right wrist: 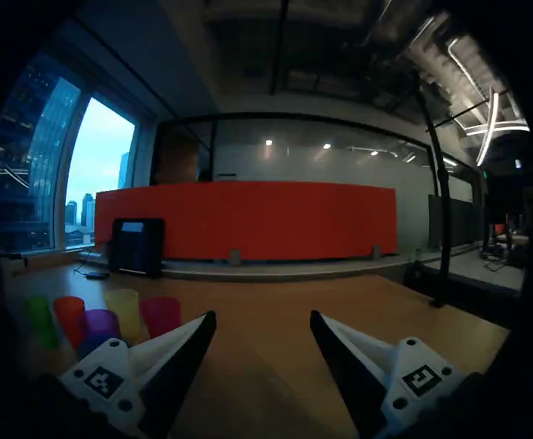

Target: Pour water

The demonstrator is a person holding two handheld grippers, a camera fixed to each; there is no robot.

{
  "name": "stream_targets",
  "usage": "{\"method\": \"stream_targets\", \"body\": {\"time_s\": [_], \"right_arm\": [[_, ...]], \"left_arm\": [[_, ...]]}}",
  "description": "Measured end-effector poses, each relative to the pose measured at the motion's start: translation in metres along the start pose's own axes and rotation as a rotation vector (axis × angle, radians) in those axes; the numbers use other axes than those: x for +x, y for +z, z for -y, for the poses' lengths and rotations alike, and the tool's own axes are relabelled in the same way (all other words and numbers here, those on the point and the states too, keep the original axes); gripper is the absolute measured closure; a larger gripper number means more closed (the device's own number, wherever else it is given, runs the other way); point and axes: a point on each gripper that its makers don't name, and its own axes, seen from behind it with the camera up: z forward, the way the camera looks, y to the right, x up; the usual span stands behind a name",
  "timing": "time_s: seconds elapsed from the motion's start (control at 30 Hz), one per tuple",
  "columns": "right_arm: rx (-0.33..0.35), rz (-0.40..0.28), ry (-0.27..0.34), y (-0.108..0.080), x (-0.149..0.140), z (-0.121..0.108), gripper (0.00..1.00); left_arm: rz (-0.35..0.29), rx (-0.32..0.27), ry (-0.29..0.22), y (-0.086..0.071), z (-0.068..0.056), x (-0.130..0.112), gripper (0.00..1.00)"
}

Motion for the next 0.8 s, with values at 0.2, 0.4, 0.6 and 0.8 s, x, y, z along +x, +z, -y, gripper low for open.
{"method": "stream_targets", "body": {"time_s": [0.2,0.4,0.6,0.8], "right_arm": [[0.0,0.003,0.001,0.0007,-0.0001,-0.0001,0.01],[0.0,0.003,0.0,0.0004,-0.0014,0.0,0.01],[0.0,0.003,0.001,0.0007,-0.0018,-0.0006,0.01],[0.0,0.003,0.001,0.0009,-0.0015,-0.0006,0.01]], "left_arm": [[0.0,0.0,0.0,0.0001,-0.0002,0.0003,0.01],[0.0,0.0,0.0,-0.0002,0.0002,0.0008,0.01],[0.0,0.0,0.0,-0.0006,-0.0004,0.0007,0.01],[0.0,0.0,0.0,-0.0007,-0.0003,0.0005,0.01]]}}
